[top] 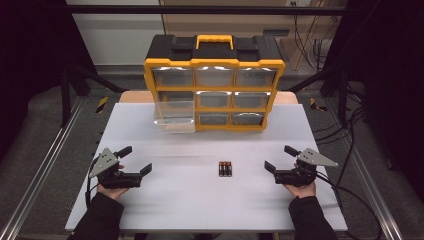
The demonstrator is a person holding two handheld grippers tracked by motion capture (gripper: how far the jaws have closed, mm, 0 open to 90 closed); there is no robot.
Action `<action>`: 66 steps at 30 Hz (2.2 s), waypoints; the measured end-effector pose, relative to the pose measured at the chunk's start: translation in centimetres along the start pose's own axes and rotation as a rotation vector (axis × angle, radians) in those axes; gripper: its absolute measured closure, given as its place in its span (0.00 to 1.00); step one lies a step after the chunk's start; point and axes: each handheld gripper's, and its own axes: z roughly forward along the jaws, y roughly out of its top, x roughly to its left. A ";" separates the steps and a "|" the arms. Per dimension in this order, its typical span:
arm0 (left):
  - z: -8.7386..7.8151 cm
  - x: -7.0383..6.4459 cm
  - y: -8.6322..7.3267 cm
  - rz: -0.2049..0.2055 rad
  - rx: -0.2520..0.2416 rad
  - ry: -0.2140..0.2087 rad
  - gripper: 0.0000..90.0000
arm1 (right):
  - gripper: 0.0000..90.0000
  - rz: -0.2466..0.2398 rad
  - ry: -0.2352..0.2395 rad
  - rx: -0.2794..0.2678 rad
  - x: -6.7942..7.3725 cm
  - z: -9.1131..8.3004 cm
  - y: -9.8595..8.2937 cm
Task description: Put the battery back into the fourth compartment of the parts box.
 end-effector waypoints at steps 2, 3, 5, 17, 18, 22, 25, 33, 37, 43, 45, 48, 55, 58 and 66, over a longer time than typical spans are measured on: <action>-0.1 0.0 0.1 -0.002 -0.006 0.005 0.01 | 0.00 -0.005 -0.002 0.004 0.0 0.0 0.0; -0.1 -0.1 0.1 -0.005 -0.009 0.006 0.01 | 0.00 -0.009 -0.002 0.004 0.0 0.0 0.0; -0.1 -0.1 0.2 -0.013 -0.015 0.005 0.01 | 0.00 -0.007 -0.001 0.003 0.0 -0.1 0.0; 0.5 -1.0 0.7 -0.011 -0.010 0.004 0.01 | 0.00 -0.014 0.003 0.007 0.0 0.0 0.0; 0.7 -1.3 0.8 -0.011 -0.007 0.003 0.01 | 0.00 -0.014 0.004 0.011 0.0 0.0 0.0; 1.0 -1.7 0.9 -0.011 0.001 0.003 0.01 | 0.00 -0.013 0.008 0.013 0.0 0.0 0.0; 1.3 -2.1 1.2 -0.004 0.004 -0.003 0.01 | 0.00 -0.015 0.006 0.009 0.0 0.0 0.0; 2.5 -3.6 1.6 -0.005 0.016 -0.021 0.01 | 0.00 -0.020 0.008 0.015 0.0 0.0 0.0; 3.2 -4.4 1.9 -0.004 0.024 -0.032 0.01 | 0.00 -0.020 0.010 0.015 0.0 0.0 0.0; 4.2 -5.7 2.1 0.009 0.048 -0.049 0.01 | 0.00 -0.020 0.012 0.016 0.0 0.0 -0.1; 4.7 -6.1 2.0 0.009 0.056 -0.055 0.01 | 0.00 -0.021 0.011 0.018 0.0 0.0 0.0; 5.5 -6.7 2.0 0.012 0.072 -0.066 0.01 | 0.00 -0.021 0.012 0.016 0.0 0.0 -0.1; 7.0 -7.9 2.0 0.007 0.097 -0.086 0.01 | 0.00 -0.021 0.012 0.017 0.0 0.0 0.0; 7.9 -8.6 2.0 0.008 0.111 -0.100 0.01 | 0.00 -0.021 0.013 0.016 0.0 0.0 0.0; 10.4 -10.2 1.8 0.009 0.150 -0.124 0.01 | 0.00 -0.021 0.013 0.018 0.0 0.0 0.0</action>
